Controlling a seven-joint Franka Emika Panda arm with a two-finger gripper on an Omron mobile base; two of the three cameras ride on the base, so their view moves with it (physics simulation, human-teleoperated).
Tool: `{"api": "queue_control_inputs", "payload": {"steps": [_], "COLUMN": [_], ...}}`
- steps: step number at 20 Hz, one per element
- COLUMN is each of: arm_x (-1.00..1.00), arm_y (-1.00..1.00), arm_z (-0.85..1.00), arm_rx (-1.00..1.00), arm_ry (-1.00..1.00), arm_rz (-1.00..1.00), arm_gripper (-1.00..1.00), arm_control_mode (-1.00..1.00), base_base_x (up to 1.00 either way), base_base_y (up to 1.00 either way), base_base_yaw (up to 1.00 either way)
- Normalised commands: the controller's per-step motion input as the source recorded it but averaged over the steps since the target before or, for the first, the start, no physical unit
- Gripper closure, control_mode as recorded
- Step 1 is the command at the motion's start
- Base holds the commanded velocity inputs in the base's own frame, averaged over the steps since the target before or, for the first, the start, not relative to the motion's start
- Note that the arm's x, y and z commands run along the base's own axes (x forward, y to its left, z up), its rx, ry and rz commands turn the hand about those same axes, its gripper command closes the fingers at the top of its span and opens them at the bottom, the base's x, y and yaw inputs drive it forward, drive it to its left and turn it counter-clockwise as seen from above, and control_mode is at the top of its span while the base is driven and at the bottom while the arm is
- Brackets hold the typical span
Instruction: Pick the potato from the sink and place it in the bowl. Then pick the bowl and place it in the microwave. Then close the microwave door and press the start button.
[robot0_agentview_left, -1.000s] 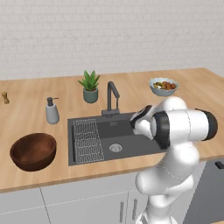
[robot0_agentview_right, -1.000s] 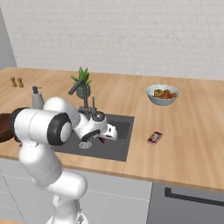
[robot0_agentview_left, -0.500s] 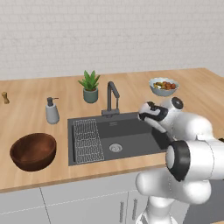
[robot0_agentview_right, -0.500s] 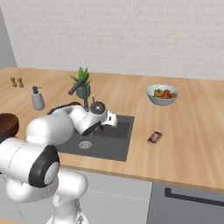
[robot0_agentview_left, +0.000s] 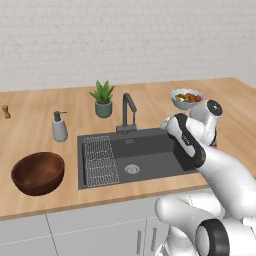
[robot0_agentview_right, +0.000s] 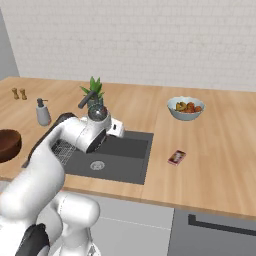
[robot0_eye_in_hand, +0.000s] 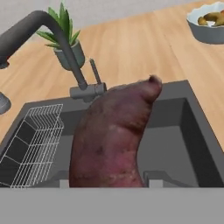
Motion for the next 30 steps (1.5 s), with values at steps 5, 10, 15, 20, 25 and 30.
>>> {"api": "queue_control_inputs", "payload": {"steps": [5,10,15,20,25,30], "arm_x": [-0.48,-0.64,-0.57,-0.30,-0.03,0.00], "arm_y": [0.57,0.47,0.66,0.97,1.00,1.00], "arm_z": [0.72,0.00,-0.05,0.00,0.00,0.00], "arm_rx": [0.06,0.20,0.23,0.07,0.00,-0.04], "arm_ry": [0.18,0.01,0.00,0.02,0.10,0.12], "arm_rz": [0.11,0.12,0.07,0.01,0.00,0.05], "arm_gripper": [1.00,1.00,1.00,1.00,1.00,1.00], "arm_control_mode": [-1.00,-1.00,-1.00,-1.00,-1.00,-1.00], "base_base_x": [0.00,0.00,0.00,0.00,0.00,0.00], "base_base_y": [0.00,0.00,0.00,0.00,0.00,0.00], "base_base_yaw": [0.00,0.00,0.00,0.00,0.00,0.00]}}
